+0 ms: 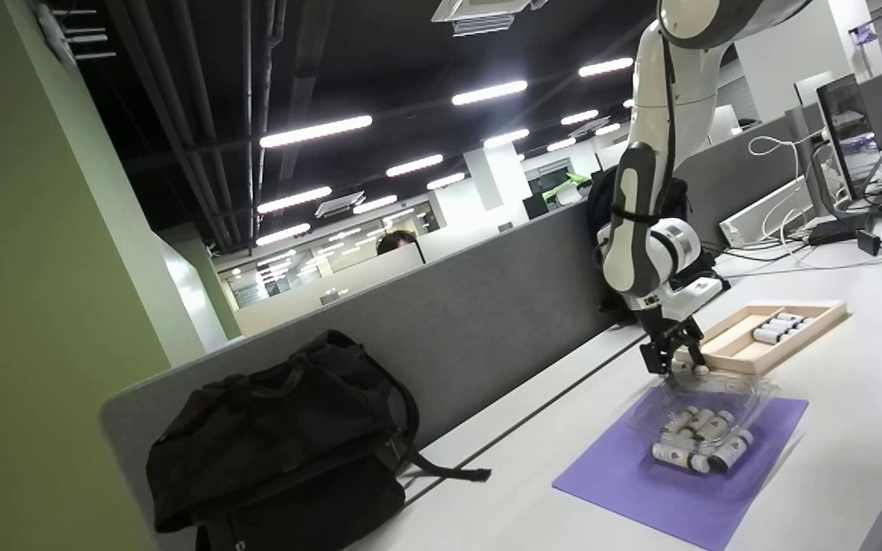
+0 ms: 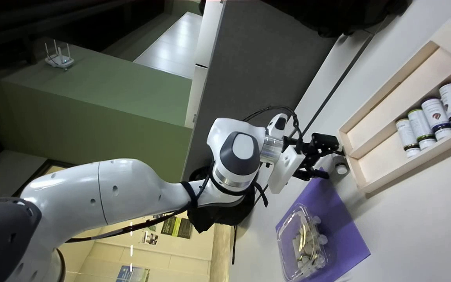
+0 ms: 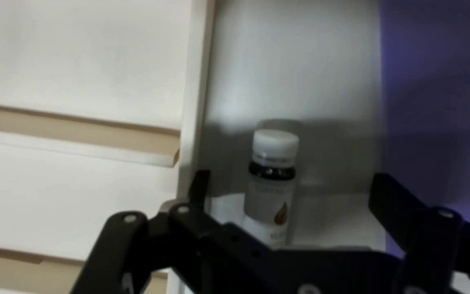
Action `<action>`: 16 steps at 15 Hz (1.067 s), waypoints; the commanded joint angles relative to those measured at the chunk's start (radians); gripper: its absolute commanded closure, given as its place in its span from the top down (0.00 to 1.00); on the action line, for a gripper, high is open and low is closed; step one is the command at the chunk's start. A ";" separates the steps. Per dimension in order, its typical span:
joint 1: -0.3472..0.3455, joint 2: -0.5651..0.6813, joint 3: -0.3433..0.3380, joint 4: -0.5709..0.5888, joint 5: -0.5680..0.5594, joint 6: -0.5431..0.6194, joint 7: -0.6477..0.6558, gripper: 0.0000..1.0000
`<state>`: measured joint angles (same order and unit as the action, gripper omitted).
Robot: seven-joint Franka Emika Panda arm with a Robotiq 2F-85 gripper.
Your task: Pick up the white object on the table and place it on the lower segment of the tray
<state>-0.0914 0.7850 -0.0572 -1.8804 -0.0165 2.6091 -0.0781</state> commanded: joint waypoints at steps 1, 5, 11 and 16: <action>-0.022 -0.003 -0.004 -0.044 -0.007 0.043 -0.011 0.73; -0.014 -0.022 -0.015 -0.041 -0.011 0.035 0.001 0.50; 0.020 -0.104 -0.052 -0.063 -0.041 -0.027 0.019 0.12; 0.008 -0.212 -0.070 -0.124 -0.053 -0.040 0.012 0.12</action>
<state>-0.0821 0.6638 -0.1069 -1.9338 -0.0427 2.5789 -0.0909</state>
